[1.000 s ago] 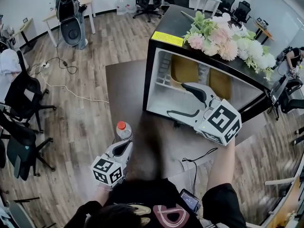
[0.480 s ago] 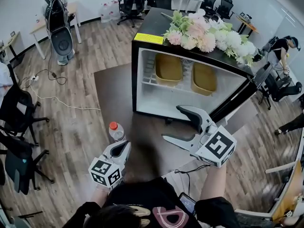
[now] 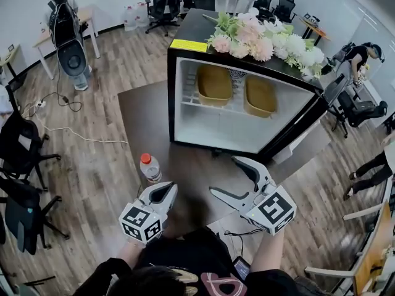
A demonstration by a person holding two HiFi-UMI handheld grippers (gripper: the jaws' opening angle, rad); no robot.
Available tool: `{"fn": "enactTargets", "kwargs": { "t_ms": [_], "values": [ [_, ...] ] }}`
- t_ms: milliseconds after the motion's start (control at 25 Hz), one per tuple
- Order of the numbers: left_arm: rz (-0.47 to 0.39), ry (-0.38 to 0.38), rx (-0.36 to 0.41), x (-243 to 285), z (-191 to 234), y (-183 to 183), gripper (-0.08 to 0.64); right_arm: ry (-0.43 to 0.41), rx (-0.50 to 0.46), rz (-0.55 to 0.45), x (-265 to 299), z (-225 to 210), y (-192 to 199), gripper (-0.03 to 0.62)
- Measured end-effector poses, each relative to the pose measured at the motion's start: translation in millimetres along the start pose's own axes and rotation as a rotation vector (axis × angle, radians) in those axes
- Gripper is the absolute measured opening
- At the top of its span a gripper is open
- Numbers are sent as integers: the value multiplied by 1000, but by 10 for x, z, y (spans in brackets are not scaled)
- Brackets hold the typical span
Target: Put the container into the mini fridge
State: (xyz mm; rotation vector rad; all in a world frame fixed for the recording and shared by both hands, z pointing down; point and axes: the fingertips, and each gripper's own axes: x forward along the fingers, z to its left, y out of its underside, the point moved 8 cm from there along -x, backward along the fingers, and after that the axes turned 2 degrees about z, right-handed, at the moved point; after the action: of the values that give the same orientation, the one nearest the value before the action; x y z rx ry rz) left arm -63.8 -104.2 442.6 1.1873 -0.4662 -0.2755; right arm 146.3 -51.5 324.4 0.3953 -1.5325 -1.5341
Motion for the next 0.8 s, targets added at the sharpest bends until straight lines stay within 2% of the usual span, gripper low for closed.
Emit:
{"fn": "enactTargets", "kwargs": {
  "t_ms": [120,440,520,600,800],
  "values": [
    [-1,22,-3,38,-80,40,8,47,55,-16,-18,96,109,382],
    [11,56,-11,21,-165,116,8,191,301,-46,-150,397,670,374],
    [22,60,-14,4,-163,153,8,248,329,-53,-189,429,752,356],
    [27,61,-17,-8,-169,182,8,286,341,-57,-205,457,811,310],
    [38,90,-26,6,-251,249,8,267,374,-48,-125,610,933,291]
  ]
}}
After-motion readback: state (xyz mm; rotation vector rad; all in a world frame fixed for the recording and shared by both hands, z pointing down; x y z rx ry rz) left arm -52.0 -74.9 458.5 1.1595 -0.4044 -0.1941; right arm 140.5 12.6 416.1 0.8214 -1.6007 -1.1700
